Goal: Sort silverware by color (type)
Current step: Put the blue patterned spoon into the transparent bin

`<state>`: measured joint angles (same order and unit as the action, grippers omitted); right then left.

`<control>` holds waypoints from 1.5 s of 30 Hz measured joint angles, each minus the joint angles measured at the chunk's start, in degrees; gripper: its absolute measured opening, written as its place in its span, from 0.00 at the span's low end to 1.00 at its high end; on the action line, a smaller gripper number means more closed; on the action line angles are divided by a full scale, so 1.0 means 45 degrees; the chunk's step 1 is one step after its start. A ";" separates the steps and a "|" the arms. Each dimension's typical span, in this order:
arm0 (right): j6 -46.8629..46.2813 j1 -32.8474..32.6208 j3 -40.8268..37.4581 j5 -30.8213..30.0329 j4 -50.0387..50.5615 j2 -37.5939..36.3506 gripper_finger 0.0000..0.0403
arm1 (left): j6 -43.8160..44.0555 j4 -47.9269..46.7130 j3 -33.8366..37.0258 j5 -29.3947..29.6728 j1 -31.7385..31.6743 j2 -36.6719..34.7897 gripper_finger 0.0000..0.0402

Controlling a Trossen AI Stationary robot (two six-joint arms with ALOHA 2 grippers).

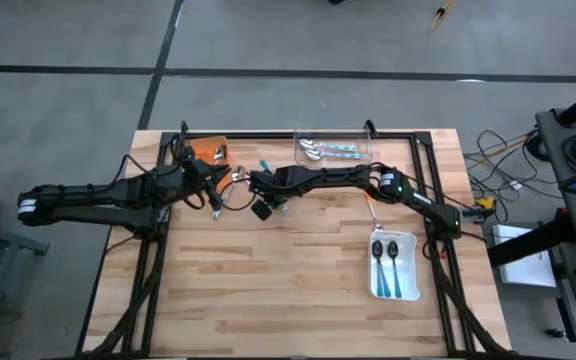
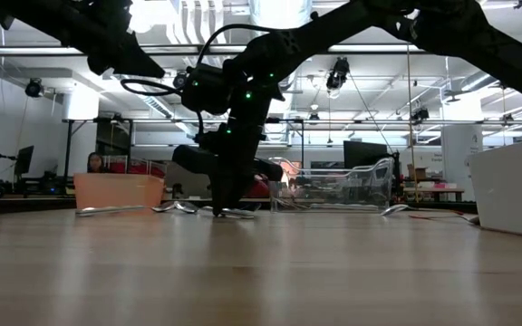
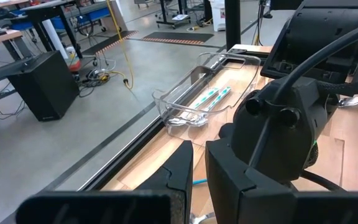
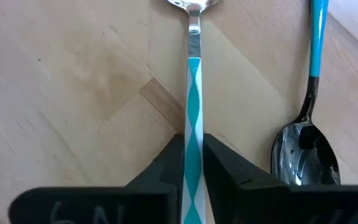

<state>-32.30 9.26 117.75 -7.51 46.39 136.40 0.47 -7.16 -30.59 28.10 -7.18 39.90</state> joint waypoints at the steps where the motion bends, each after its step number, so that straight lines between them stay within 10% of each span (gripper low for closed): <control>1: -0.0047 0.0000 0.0000 0.0005 0.0000 0.0000 0.08 | 0.0004 0.0000 0.0000 0.0000 0.0000 -0.0004 0.07; 19: 0.1042 -0.0249 -0.0053 0.0190 0.0786 -0.1328 0.08 | -0.0185 -0.0015 0.0000 0.0000 0.0000 -0.0004 0.07; 45: 0.9431 0.1387 -0.0015 0.0049 0.4990 -0.5060 0.08 | -0.0174 0.0188 0.0000 -0.0019 0.0000 0.0059 0.07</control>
<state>10.14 15.50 117.69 -7.29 68.84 113.63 -0.31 -6.31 -30.59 28.01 -7.18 40.16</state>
